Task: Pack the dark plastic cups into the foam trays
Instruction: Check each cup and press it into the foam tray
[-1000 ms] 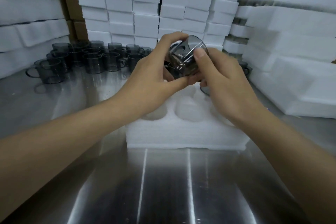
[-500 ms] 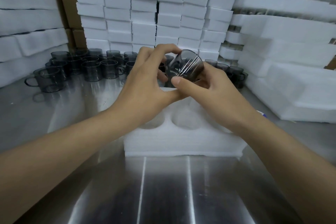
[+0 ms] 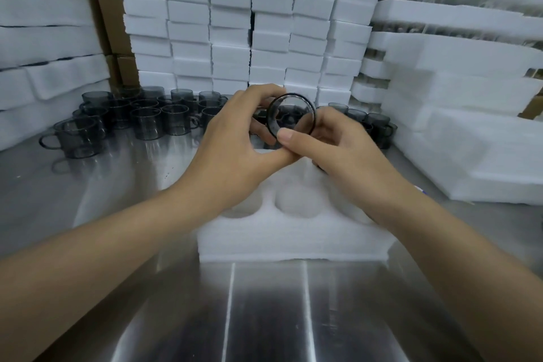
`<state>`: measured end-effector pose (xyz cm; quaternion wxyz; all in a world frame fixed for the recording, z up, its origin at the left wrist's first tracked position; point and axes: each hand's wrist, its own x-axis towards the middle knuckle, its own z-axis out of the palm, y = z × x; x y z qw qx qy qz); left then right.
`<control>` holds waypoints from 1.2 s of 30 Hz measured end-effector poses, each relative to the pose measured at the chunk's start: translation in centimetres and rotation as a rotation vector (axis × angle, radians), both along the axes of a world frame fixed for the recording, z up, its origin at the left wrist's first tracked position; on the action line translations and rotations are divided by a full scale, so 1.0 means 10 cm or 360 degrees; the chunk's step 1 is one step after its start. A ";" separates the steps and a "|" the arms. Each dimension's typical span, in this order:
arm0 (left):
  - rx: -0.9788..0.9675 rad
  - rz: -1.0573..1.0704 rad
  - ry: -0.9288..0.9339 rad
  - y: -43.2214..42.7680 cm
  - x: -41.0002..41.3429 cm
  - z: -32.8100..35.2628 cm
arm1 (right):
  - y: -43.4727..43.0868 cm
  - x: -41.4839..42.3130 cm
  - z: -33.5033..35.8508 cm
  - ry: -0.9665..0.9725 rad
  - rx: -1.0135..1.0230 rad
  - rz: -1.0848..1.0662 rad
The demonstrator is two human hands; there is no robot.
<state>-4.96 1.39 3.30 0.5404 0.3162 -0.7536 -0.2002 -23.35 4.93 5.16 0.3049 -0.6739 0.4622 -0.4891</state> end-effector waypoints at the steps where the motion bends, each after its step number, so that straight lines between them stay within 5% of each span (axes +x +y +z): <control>1: 0.0025 -0.0007 -0.0014 -0.02 0.00 -0.01 | 0.00 0.01 0.00 -0.0065 -0.0048 -0.0080; 6: 0.0041 0.0034 -0.0118 -0.09 0.02 -0.04 | 0.01 -0.02 -0.01 0.0158 -0.0406 -0.0482; 12: 0.0037 -0.0067 -0.0094 -0.10 0.03 -0.06 | 0.05 0.03 -0.04 0.0571 -0.0777 -0.0489; 23: 0.0206 -0.0199 0.0083 -0.09 -0.01 -0.04 | 0.11 0.06 0.03 0.0071 -0.0483 -0.0411; 31: 0.0121 -0.0119 0.0033 -0.06 0.02 -0.01 | 0.12 0.06 -0.01 0.0333 -0.0847 -0.0421; 36: 0.0220 -0.0153 0.0078 -0.06 -0.01 0.00 | 0.10 0.04 -0.02 0.0228 -0.0737 -0.0255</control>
